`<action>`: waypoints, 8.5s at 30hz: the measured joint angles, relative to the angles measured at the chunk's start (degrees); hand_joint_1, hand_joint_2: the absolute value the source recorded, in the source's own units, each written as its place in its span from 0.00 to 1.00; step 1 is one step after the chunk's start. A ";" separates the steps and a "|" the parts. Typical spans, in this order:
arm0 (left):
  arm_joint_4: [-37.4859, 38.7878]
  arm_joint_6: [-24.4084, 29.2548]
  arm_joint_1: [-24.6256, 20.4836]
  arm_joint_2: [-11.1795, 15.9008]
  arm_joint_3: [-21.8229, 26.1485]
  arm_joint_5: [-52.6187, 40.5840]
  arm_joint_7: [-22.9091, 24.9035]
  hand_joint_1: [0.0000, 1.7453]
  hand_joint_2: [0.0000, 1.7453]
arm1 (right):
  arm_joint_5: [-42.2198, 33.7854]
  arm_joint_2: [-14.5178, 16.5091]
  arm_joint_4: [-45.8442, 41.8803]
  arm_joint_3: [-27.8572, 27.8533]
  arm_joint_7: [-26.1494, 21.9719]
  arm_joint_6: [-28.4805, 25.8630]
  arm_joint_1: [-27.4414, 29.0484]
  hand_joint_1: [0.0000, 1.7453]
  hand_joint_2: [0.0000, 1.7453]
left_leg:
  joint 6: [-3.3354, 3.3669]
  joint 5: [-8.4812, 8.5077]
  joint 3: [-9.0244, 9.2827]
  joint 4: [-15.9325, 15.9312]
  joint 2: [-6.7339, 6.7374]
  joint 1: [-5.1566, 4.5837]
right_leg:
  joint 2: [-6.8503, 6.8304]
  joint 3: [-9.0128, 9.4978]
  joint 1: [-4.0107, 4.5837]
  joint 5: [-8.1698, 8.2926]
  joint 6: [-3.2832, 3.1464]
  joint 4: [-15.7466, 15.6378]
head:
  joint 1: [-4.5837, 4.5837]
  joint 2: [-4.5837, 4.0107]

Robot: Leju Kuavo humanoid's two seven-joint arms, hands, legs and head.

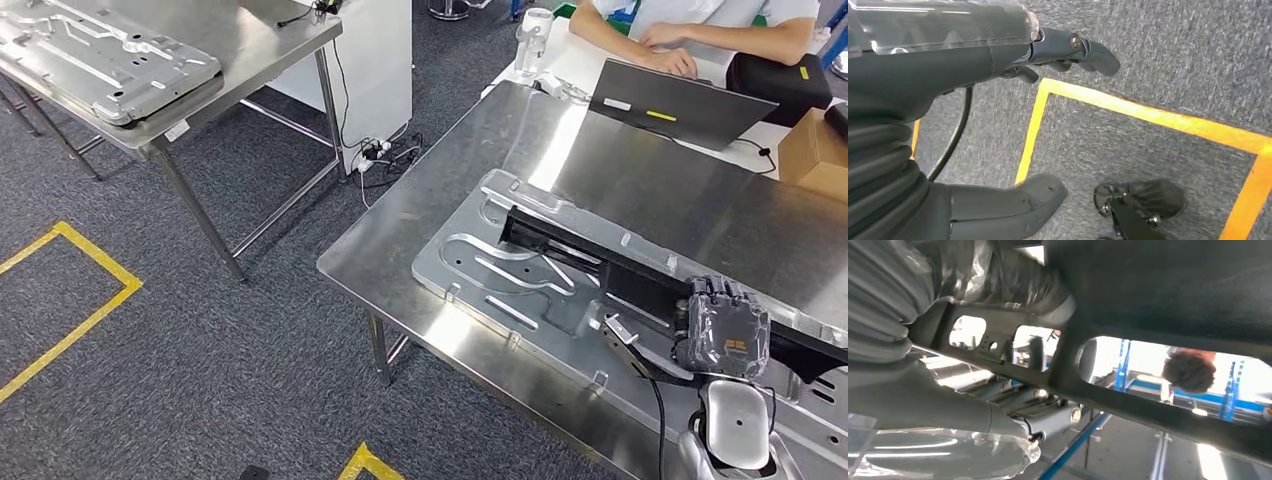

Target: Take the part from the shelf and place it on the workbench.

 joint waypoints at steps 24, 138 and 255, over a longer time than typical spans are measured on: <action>0.00 -1.42 -0.19 -0.14 0.68 0.48 -0.75 0.00 0.00 | 0.00 0.83 0.61 -0.45 -0.92 0.00 0.24 0.00 0.00 | -0.80 -7.39 -4.52 12.33 -0.12 0.21 | -0.75 -1.42 -0.67 2.36 -0.41 -1.75 | -0.08 0.00; -0.02 -3.52 -0.84 -0.36 3.59 -1.11 -0.87 0.00 0.00 | -5.42 6.43 10.04 -3.91 -0.79 12.93 -5.17 0.00 1.00 | 1.02 3.49 -1.70 -1.98 0.50 -0.03 | -0.41 2.83 -0.95 -1.80 2.56 -0.02 | -0.03 0.00; -0.02 6.11 -0.85 -0.24 16.72 2.14 6.60 0.00 0.00 | -26.82 34.59 57.27 -58.92 3.65 23.50 3.91 0.00 0.00 | 0.97 -0.69 3.04 -2.90 -1.27 0.52 | -0.73 -6.48 -0.99 -10.12 1.80 16.04 | -0.08 0.00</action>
